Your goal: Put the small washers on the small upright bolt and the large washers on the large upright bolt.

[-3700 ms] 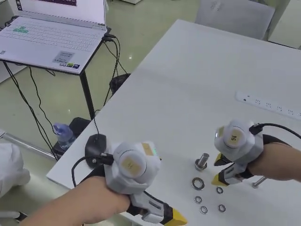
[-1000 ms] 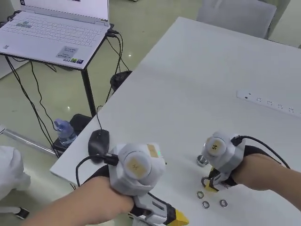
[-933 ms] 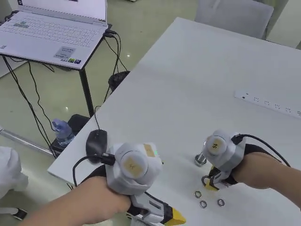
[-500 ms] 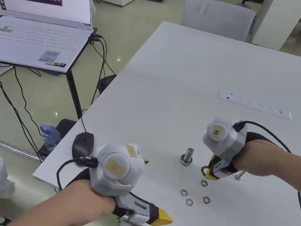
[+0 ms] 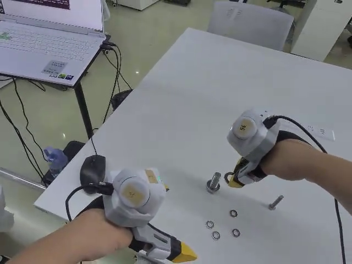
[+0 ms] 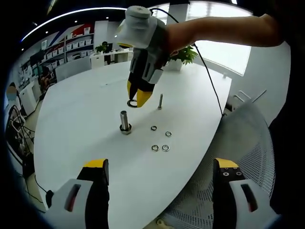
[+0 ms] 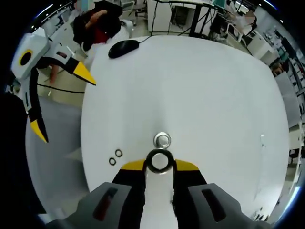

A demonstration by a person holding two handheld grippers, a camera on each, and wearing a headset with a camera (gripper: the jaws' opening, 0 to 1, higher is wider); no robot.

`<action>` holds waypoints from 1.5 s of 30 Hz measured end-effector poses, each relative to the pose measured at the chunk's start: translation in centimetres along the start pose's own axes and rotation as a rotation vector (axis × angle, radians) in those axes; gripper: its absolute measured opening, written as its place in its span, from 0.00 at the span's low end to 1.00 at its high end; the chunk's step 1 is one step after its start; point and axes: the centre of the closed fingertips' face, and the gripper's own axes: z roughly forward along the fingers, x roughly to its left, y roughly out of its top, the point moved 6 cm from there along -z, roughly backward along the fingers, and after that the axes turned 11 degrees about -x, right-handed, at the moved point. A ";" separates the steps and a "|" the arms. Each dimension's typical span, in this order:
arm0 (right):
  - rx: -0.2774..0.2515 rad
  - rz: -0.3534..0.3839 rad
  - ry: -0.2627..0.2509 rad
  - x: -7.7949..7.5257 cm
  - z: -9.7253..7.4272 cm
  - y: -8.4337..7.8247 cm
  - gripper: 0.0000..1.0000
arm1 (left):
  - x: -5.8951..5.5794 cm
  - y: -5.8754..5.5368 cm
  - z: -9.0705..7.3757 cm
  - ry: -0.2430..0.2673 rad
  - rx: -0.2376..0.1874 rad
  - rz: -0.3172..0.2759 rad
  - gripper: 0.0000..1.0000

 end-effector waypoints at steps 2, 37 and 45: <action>0.002 -0.005 -0.001 -0.1 0.2 0.4 0.20 | 0.1 0.0 0.0 -0.001 0.001 0.002 0.90; 0.055 0.002 0.039 -0.6 4.5 0.9 0.21 | 1.0 0.5 0.7 -0.035 0.005 0.008 0.96; 0.067 0.007 0.048 -0.4 5.6 0.4 0.21 | 1.0 0.5 0.4 -0.042 0.012 0.012 0.95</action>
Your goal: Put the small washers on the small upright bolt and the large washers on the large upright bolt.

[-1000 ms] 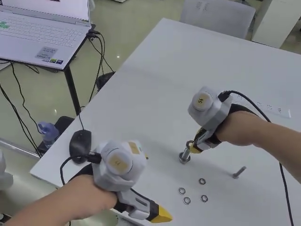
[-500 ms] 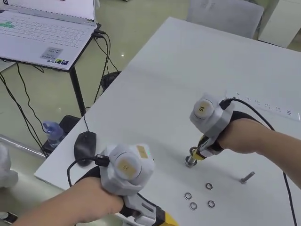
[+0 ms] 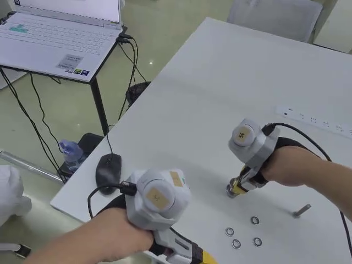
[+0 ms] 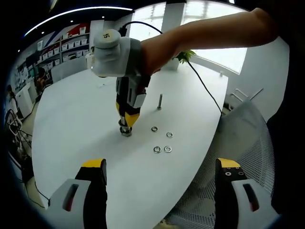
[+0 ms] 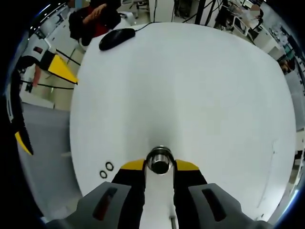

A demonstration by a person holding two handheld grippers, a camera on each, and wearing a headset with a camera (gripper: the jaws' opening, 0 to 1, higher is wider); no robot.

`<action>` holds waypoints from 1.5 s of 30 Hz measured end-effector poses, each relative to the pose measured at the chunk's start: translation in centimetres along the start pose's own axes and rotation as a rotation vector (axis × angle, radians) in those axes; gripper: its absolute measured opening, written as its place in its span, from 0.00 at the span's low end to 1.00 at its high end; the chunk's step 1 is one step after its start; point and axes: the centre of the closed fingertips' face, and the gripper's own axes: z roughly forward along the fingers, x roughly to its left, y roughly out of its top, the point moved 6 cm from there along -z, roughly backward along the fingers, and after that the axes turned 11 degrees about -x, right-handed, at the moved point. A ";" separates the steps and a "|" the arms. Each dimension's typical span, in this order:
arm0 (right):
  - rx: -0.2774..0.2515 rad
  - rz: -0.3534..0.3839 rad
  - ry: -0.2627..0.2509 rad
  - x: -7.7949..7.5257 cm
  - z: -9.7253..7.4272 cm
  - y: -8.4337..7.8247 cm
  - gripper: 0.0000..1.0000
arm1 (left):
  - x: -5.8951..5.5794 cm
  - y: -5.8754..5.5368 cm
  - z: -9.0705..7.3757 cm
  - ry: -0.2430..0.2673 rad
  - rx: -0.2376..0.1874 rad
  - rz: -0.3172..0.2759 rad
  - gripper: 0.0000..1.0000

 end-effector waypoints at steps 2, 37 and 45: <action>0.007 -0.004 -0.005 -0.1 0.3 -0.2 0.21 | 0.1 0.1 -0.1 0.003 0.001 0.009 0.95; 0.024 -0.022 0.003 -0.4 2.2 -1.0 0.24 | 0.4 0.0 -0.2 -0.004 0.000 -0.008 0.89; -0.018 -0.003 0.005 -0.6 1.7 -1.1 0.34 | 0.5 -0.1 -0.5 0.013 -0.006 -0.017 0.89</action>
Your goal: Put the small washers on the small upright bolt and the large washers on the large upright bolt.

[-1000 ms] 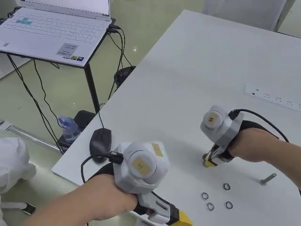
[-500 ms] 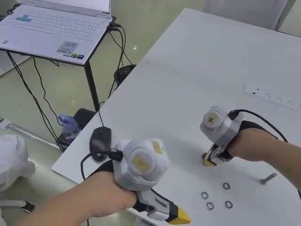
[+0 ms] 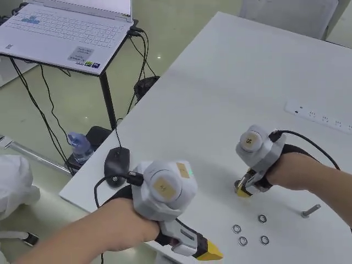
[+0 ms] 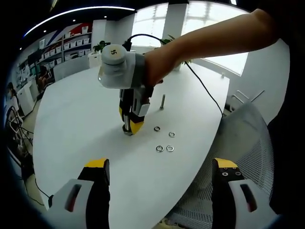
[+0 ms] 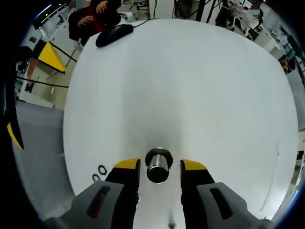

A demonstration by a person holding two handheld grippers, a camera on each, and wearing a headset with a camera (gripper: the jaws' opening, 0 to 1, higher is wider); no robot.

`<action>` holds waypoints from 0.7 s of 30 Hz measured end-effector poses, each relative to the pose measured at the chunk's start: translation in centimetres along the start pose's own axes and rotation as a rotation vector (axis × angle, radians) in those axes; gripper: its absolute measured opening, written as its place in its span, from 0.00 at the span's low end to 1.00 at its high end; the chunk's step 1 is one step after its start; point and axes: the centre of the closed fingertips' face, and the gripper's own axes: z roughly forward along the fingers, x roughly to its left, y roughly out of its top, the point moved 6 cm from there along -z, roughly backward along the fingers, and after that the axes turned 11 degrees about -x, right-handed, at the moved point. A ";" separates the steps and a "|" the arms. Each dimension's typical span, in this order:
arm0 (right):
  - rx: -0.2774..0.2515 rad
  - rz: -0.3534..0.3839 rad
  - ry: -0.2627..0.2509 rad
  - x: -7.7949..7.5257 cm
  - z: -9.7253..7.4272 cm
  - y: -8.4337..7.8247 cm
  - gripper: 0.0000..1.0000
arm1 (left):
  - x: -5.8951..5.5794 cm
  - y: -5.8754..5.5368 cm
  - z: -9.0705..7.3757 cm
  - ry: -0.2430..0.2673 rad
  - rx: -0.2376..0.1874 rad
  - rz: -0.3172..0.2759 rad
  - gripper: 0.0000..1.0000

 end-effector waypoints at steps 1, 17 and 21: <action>0.001 -0.010 0.000 -0.1 -0.2 0.0 0.34 | -0.1 0.0 0.0 0.001 0.000 0.000 0.88; -0.099 -0.124 0.010 1.0 -3.7 0.3 0.37 | 0.0 0.0 -0.4 0.008 0.001 0.004 0.87; -0.112 -0.142 0.008 1.3 -4.2 -0.3 0.36 | 0.3 0.3 -0.8 0.022 -0.001 0.005 0.87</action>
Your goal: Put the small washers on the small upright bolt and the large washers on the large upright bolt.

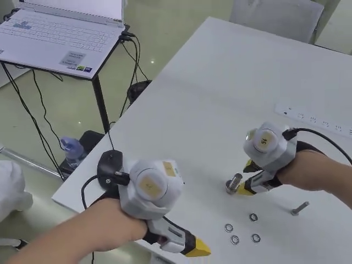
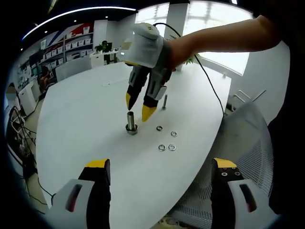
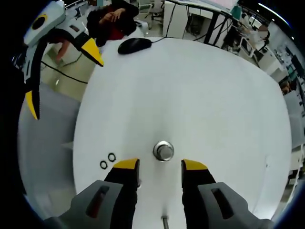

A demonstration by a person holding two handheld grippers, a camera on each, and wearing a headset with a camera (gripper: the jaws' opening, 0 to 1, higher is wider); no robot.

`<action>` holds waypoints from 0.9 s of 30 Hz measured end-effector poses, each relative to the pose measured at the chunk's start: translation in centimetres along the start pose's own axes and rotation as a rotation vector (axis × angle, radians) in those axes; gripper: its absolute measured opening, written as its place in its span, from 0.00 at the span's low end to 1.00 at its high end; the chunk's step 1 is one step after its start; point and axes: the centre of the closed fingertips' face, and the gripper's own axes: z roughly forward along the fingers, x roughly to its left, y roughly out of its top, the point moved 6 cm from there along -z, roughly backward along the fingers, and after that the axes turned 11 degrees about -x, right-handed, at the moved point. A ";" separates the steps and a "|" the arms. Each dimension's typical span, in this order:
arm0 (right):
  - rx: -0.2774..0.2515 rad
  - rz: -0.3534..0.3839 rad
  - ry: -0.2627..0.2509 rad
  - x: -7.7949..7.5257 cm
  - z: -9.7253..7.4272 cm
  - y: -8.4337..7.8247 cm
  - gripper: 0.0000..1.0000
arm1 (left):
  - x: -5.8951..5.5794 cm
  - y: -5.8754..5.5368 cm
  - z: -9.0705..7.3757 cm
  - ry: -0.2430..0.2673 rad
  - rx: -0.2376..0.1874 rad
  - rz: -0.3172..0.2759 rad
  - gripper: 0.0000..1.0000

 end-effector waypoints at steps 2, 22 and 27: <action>0.004 -0.012 0.001 0.4 -0.4 -0.4 0.36 | 0.1 0.1 -0.1 0.005 -0.002 -0.005 0.87; 0.034 0.026 0.011 3.0 -1.0 -4.4 0.35 | -0.4 0.7 0.4 -0.003 0.003 0.015 0.87; 0.039 0.042 0.013 3.7 -0.1 -5.0 0.33 | -0.7 0.8 0.6 -0.015 0.006 0.028 0.87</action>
